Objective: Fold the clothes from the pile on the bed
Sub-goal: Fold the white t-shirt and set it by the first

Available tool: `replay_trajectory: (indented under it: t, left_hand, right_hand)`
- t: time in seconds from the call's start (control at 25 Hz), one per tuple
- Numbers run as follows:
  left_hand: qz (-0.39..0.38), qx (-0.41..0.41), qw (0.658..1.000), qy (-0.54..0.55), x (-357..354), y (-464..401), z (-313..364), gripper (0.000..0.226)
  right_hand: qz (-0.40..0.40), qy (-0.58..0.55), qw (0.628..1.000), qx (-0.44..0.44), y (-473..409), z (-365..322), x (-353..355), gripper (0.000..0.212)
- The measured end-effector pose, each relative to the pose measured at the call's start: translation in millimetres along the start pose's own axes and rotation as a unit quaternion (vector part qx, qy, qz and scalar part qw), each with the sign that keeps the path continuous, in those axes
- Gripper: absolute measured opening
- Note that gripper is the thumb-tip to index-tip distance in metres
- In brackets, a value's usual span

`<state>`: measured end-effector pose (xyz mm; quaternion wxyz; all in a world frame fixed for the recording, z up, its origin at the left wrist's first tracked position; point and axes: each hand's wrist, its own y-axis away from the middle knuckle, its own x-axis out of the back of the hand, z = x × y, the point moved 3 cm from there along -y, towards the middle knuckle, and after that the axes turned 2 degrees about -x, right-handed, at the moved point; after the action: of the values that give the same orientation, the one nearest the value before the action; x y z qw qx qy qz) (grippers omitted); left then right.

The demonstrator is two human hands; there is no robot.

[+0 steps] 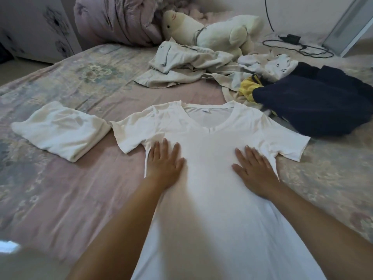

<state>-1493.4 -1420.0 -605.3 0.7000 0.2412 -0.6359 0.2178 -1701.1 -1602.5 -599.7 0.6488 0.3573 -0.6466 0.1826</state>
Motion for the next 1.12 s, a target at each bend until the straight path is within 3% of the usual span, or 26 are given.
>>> replay_trajectory:
  t: [0.08,0.2,0.32,0.36,0.44,0.52,0.64,0.72,0.84,0.96,1.12]
  left_hand:
    - [-0.015,-0.006,1.000,0.018,17.8,-12.6,-3.3,0.061]
    - [0.041,-0.023,0.999,-0.003,42.1,-26.3,-36.2,0.055]
    - [-0.078,-0.014,0.997,-0.022,24.8,-25.1,-57.4,0.056]
    - [-0.084,-0.017,0.996,-0.012,22.2,-25.9,-59.4,0.055]
    - [-0.002,-0.033,0.999,0.040,38.6,-35.2,-67.4,0.050]
    - [0.046,-0.036,0.996,0.065,59.5,-41.5,-86.0,0.051]
    - [-0.019,-0.012,1.000,0.003,69.2,-50.4,-117.0,0.052]
    - [-0.008,0.001,0.999,-0.033,69.2,-63.8,-128.3,0.042]
    - [-0.045,0.044,0.997,-0.054,73.9,-94.2,-131.9,0.044]
    - [-0.097,0.129,0.983,-0.092,74.4,-109.1,-131.3,0.051]
    - [-0.060,0.145,0.984,-0.081,94.5,-112.3,-130.1,0.040]
  right_hand:
    - [0.019,0.004,1.000,-0.005,-5.4,-17.4,9.5,0.061]
    - [0.036,-0.009,0.998,0.052,-10.5,-69.6,13.1,0.060]
    - [0.002,-0.005,0.997,0.075,-10.1,-104.4,-3.0,0.059]
    - [0.005,-0.008,0.998,0.059,-10.4,-107.9,-3.5,0.059]
    - [0.020,-0.023,0.999,0.032,-11.0,-119.1,4.0,0.058]
    - [0.036,-0.043,0.995,0.079,-7.1,-156.9,12.0,0.057]
    - [0.010,-0.058,0.981,0.182,1.4,-222.8,4.5,0.058]
    - [0.008,-0.026,0.979,0.202,1.6,-244.6,-11.8,0.061]
    - [0.086,0.001,0.977,0.194,0.1,-247.3,-27.5,0.073]
    - [0.139,-0.019,0.972,0.189,2.5,-247.5,-30.6,0.060]
    - [0.194,-0.011,0.959,0.208,0.9,-245.8,-31.1,0.058]
